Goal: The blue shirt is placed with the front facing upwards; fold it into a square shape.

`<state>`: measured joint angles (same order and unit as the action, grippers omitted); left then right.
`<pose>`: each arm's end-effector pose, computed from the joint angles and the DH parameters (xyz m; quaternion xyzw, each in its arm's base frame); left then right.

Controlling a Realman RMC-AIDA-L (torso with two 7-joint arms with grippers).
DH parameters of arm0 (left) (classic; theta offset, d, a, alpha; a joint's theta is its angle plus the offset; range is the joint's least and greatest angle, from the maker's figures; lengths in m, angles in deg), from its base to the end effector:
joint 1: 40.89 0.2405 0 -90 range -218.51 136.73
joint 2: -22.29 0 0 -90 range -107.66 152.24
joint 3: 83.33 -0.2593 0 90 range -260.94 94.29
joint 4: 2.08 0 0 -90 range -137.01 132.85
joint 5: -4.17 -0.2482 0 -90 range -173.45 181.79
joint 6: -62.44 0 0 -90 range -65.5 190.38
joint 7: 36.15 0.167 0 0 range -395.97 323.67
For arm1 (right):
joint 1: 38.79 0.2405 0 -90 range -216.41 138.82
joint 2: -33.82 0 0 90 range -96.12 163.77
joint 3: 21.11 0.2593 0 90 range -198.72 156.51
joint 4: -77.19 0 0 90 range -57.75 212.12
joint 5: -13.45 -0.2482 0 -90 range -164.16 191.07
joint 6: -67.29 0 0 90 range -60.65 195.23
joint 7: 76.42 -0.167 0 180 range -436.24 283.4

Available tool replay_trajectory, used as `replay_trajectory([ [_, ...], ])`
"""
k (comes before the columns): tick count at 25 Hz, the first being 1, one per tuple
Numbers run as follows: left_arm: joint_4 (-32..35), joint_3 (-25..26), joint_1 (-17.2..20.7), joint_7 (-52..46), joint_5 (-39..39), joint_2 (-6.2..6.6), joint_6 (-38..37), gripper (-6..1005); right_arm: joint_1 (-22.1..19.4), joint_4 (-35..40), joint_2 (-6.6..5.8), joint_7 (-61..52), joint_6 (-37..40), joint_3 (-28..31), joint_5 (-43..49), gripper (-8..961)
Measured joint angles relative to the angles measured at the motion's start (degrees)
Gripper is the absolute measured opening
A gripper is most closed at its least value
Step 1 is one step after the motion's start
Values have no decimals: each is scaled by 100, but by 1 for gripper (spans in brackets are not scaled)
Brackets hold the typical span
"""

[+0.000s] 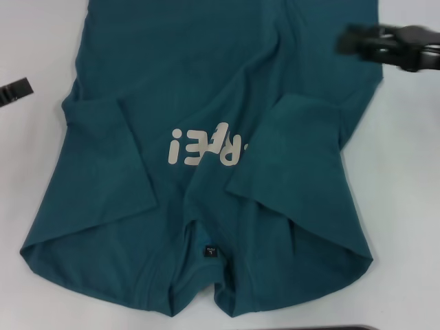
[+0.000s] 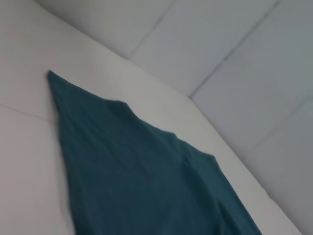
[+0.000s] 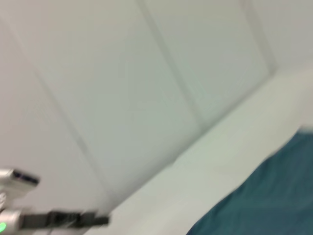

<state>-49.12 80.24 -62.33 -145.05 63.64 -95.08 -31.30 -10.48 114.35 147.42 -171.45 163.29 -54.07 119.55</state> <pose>-0.3671 0.3273 0.0812 -0.7732 -0.5026 -0.3131 0.2269 0.2898 0.3716 0.0513 -0.8688 0.3299 0.3434 0.1359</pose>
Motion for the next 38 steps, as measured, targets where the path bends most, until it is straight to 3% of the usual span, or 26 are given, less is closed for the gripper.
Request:
replay_trajectory([
  [2,2,-77,34,8,-7,76,-226,702,-283,4,-48,306,84,114,-259,540],
  [4,16,-68,71,-52,0,141,-549,702,-438,25,-171,155,171,125,-270,633],
  [6,44,-78,116,-433,-47,257,-1020,702,-513,45,-285,-434,266,97,-85,726],
  [7,44,-78,116,-433,-47,257,-1020,702,-525,50,-322,-722,309,86,7,773],
  [11,193,-402,270,-1555,-480,539,-1506,703,-422,52,-398,-2107,399,98,654,849],
  [15,550,-345,486,-2596,-674,788,-1741,703,-256,47,-446,-2753,411,141,910,868],
  [26,543,-370,677,-3096,-1486,811,-1785,702,-30,83,-539,-3155,413,73,1072,869],
  [38,657,-296,705,-3280,-1944,567,-1282,703,4,35,-533,-3248,358,119,1066,867],
])
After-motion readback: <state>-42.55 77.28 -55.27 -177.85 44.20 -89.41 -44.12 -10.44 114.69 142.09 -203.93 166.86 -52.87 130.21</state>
